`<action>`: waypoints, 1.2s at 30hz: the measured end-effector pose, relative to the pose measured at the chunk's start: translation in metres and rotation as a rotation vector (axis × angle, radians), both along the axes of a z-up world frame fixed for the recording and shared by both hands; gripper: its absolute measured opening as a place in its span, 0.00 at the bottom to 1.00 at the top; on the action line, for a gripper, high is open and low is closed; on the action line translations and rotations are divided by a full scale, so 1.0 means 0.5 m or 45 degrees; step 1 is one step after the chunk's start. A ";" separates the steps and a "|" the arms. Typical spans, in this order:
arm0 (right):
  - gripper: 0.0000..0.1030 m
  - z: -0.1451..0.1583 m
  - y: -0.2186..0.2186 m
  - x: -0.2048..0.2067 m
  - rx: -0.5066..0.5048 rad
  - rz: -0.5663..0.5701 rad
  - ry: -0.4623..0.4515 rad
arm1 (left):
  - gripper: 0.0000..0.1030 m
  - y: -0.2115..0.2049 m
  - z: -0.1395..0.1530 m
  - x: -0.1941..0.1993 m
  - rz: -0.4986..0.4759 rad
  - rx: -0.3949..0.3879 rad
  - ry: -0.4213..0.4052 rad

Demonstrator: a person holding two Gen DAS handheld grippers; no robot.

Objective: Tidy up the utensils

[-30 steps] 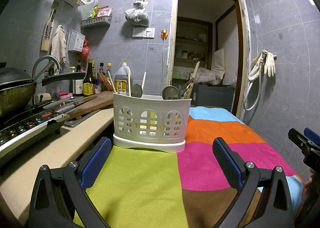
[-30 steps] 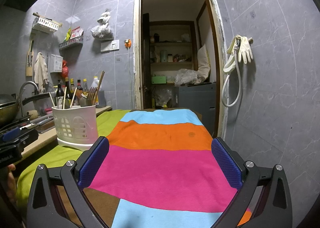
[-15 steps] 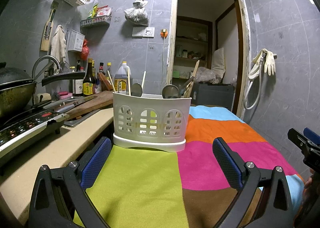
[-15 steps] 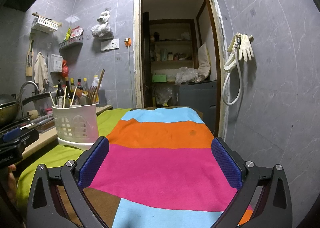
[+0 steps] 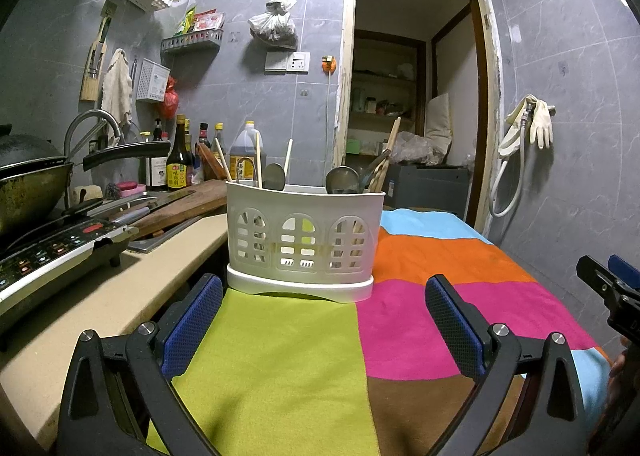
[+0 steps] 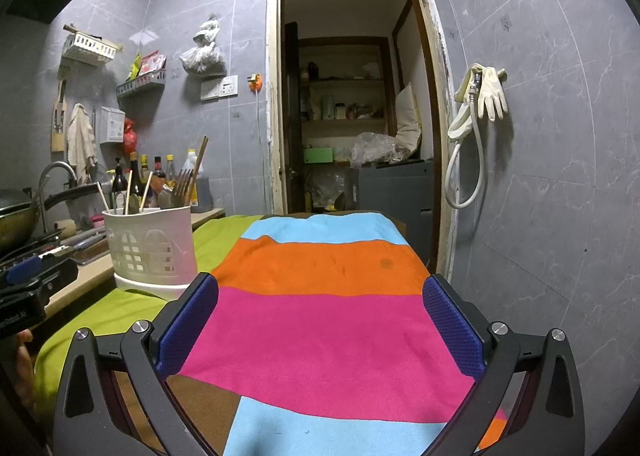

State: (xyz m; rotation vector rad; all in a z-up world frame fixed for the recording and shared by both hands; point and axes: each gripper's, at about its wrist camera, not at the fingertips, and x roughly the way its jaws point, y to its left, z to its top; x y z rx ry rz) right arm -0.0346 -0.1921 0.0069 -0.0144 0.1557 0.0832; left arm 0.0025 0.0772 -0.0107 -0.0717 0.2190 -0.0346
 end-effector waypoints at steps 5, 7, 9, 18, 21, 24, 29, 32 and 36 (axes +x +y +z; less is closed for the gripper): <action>1.00 -0.002 0.002 0.001 0.000 -0.001 0.007 | 0.97 0.001 -0.005 0.004 0.002 0.001 0.005; 1.00 -0.005 0.005 0.002 0.002 -0.001 0.009 | 0.97 0.003 -0.007 0.003 0.003 0.002 0.004; 1.00 -0.006 0.007 0.000 -0.001 -0.002 0.010 | 0.97 0.004 -0.007 0.004 0.003 0.000 0.005; 1.00 -0.008 0.009 0.003 0.000 -0.003 0.016 | 0.97 0.020 -0.016 0.004 0.004 -0.003 0.009; 1.00 -0.010 0.013 0.002 0.001 -0.004 0.019 | 0.97 0.020 -0.015 0.005 0.003 0.001 0.010; 1.00 -0.010 0.012 0.003 0.004 -0.005 0.022 | 0.97 0.020 -0.015 0.006 0.002 0.000 0.009; 1.00 -0.010 0.011 0.004 0.005 -0.003 0.022 | 0.97 0.025 -0.014 0.003 -0.010 -0.001 0.002; 1.00 -0.008 0.008 0.007 0.004 -0.004 0.023 | 0.97 0.019 -0.014 0.002 -0.009 0.017 -0.009; 1.00 -0.008 0.008 0.007 0.003 -0.004 0.023 | 0.97 0.017 -0.014 0.001 -0.013 0.014 -0.010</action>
